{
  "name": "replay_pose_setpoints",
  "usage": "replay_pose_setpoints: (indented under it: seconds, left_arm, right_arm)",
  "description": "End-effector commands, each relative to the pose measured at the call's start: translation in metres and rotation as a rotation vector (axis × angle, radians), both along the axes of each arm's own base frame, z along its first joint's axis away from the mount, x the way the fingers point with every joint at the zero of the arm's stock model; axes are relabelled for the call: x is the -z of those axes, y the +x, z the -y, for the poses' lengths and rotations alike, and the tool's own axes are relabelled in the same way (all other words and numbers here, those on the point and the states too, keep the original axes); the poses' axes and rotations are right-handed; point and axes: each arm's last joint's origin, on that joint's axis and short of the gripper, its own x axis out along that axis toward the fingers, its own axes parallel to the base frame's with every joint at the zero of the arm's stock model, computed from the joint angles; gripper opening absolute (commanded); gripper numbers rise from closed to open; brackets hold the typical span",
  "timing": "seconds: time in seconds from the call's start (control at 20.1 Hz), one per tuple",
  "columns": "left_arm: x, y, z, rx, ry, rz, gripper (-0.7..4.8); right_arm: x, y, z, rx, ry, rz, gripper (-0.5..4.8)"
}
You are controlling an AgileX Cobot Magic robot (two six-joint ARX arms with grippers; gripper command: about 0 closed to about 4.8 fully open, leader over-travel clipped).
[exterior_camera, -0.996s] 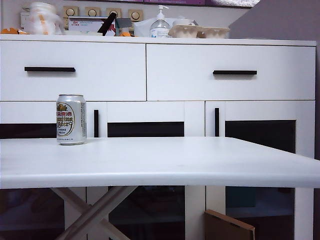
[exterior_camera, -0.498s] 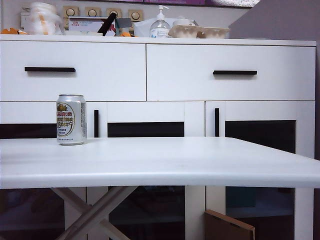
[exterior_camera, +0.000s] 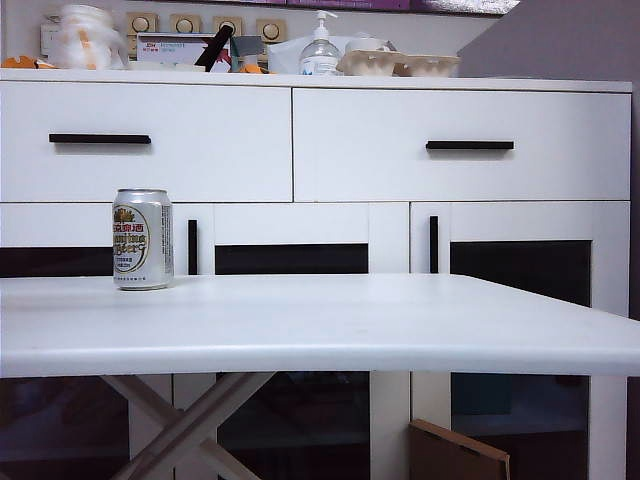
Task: Pick up a can of beer from the white table, open the left drawer, place the beer inside the drawer, and finally close the drawer.
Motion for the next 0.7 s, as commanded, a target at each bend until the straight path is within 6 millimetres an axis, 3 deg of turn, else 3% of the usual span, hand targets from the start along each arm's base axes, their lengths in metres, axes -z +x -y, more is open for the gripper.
replay_pose_setpoints:
  seconds: [0.05,0.4,0.7]
  left_arm:
    - [-0.020,0.010,0.002,0.051,0.019,-0.071,-0.06]
    - [-0.057,0.025,0.003,0.077,0.021,-0.160,-0.06]
    - [-0.069,0.022,0.003,0.078,0.043,-0.127,-0.06]
  right_arm:
    - [-0.011,0.012,-0.007,-0.055,0.006,0.036,-0.01]
    - [-0.003,0.041,-0.042,-0.211,0.008,0.029,-0.01]
    - [0.002,0.070,-0.085,-0.349,-0.010,-0.038,-0.01]
